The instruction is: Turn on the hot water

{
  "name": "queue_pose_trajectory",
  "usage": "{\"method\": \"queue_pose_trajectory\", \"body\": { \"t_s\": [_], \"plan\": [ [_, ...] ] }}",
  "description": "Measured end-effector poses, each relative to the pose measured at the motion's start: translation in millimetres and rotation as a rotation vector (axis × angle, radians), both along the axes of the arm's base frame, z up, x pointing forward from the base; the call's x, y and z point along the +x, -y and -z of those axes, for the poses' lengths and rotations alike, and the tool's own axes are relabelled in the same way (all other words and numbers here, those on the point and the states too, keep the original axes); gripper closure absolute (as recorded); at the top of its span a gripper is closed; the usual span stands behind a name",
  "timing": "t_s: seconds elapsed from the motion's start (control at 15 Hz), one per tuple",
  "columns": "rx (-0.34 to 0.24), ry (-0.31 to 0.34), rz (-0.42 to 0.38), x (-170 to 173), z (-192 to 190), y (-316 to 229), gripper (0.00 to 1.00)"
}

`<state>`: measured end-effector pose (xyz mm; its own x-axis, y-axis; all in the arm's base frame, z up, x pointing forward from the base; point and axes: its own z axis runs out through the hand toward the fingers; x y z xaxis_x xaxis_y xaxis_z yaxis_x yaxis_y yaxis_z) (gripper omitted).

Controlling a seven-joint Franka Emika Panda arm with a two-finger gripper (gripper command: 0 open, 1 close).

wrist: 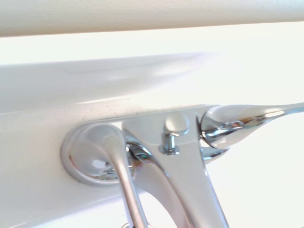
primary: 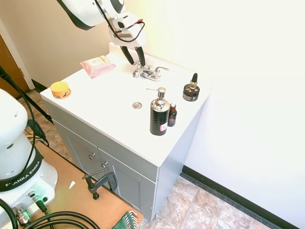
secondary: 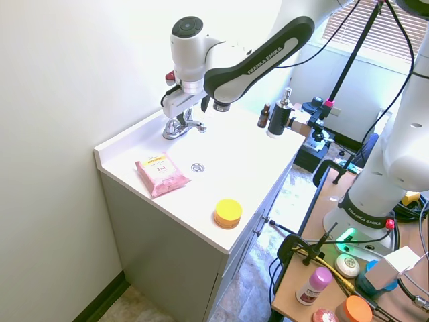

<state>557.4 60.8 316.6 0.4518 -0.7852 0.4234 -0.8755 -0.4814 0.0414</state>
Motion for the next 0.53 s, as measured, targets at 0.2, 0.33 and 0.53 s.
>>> {"method": "queue_pose_trajectory", "body": {
  "t_s": [0.2,0.33,0.53],
  "plan": [
    [0.047,-0.035,-0.026,-11,-11,6,0.00],
    [0.093,-0.058,-0.060,-24,-30,15,0.00],
    [0.172,-0.097,-0.111,-53,-53,20,0.00]
  ]
}}
